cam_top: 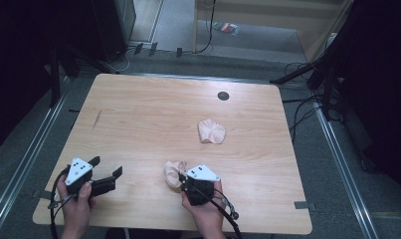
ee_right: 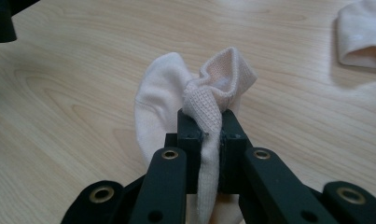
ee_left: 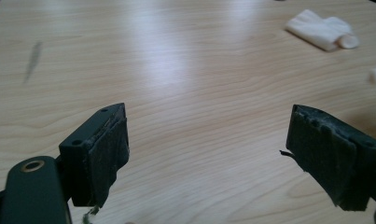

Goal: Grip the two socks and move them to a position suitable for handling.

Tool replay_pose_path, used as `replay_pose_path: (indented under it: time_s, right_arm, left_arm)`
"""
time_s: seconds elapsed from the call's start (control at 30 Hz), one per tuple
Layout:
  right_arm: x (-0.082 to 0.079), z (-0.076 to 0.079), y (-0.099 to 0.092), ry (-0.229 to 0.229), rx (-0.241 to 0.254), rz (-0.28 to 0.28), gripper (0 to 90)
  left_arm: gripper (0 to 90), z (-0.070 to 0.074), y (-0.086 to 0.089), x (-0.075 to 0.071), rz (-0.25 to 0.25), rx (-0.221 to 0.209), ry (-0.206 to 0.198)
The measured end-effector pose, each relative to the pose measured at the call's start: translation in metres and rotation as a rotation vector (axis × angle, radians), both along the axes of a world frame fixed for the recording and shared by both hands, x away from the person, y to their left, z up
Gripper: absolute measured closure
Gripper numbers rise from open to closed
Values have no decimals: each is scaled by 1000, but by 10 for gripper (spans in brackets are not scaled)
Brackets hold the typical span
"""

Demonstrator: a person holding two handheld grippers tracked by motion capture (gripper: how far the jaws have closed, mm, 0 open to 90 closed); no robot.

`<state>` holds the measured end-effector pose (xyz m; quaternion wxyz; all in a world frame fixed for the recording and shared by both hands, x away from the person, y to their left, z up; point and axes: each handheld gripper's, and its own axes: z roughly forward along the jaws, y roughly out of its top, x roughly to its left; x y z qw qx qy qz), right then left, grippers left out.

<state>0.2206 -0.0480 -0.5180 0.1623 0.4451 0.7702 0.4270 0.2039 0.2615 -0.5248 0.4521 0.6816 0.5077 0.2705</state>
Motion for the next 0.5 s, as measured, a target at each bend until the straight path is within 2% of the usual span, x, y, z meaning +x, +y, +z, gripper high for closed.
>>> replay_pose_path:
  time_s: [0.03, 0.1, 0.2, 0.3, 0.33, 0.43, 0.5]
  right_arm:
    - [-1, -1, 2, -2, -2, 1, 836]
    - [-3, -5, 7, 3, -10, 8, 836]
    - [-4, -8, 10, 5, -12, 16, 832]
    - [-2, -13, 12, 38, 33, 48, 593]
    - [-1, -12, 10, 48, 45, 44, 524]
    - [2, -8, 1, 55, 73, 23, 491]
    - [4, -3, -9, 38, 83, -5, 489]
  left_arm:
    - [134, 0, 0, 0, 0, 0, 0]
    - [134, 1, -14, -1, -39, 3, -4]
    - [134, 1, -24, -2, -64, 5, -3]
    - [134, 0, -35, -4, -95, 12, -2]
    - [134, 0, -38, -5, -102, 12, -3]
    - [134, 0, -43, -5, -122, 13, 1]
    - [134, -1, -47, -5, -131, 8, 17]
